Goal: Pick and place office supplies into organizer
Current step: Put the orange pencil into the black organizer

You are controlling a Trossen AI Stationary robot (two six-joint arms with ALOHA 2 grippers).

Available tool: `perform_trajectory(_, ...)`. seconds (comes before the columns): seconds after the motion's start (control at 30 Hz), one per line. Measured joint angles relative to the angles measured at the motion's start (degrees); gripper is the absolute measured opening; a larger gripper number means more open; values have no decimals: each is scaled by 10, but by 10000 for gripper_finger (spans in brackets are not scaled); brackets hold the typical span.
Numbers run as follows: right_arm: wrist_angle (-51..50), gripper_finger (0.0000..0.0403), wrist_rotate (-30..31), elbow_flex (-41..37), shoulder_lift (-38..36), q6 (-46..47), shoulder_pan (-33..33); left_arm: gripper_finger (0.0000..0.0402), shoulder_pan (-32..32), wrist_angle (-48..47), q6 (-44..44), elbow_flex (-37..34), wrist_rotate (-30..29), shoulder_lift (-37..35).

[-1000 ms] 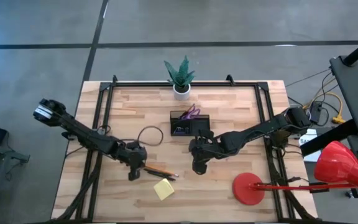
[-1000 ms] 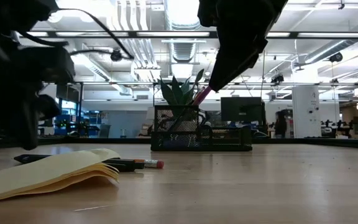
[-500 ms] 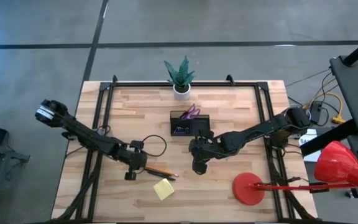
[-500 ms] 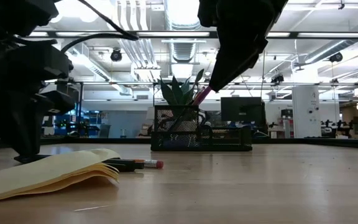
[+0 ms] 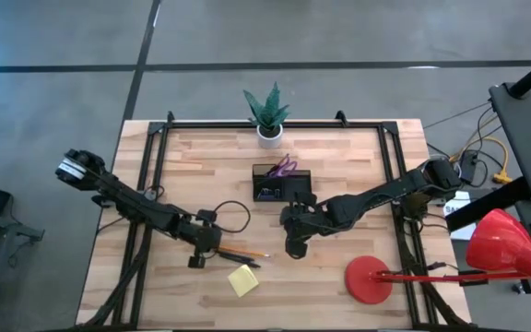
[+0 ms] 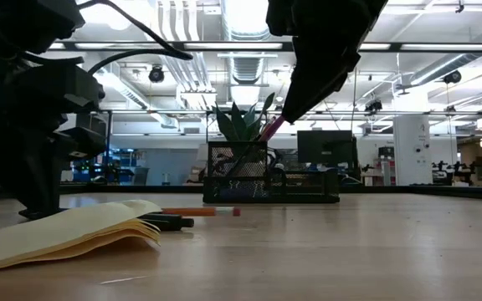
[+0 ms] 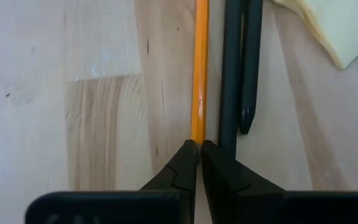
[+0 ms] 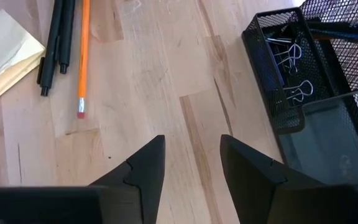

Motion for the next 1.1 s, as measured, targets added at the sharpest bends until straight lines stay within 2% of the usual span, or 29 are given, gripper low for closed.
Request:
perform_trajectory(0.2,3,136,-14,8,0,-3,0,1,0,38,-2,-1,1,15)
perform_trajectory(0.33,4,134,-106,1,0,-1,0,1,-1,49,-16,-1,-3,24)
perform_trajectory(0.4,3,136,-118,-7,0,5,1,1,-1,52,-17,-1,-9,29)
perform_trajectory(0.53,8,144,-117,-35,0,-70,1,0,-1,59,-17,-2,-14,31)
perform_trajectory(0.67,99,157,-126,-83,0,-111,5,0,-1,60,-36,-2,-19,31)
perform_trajectory(0.87,245,183,-105,-125,0,-102,14,0,-1,62,-47,-2,-23,32)
perform_trajectory(1.1,286,203,-118,-141,41,-84,16,0,1,77,-60,-2,-28,33)
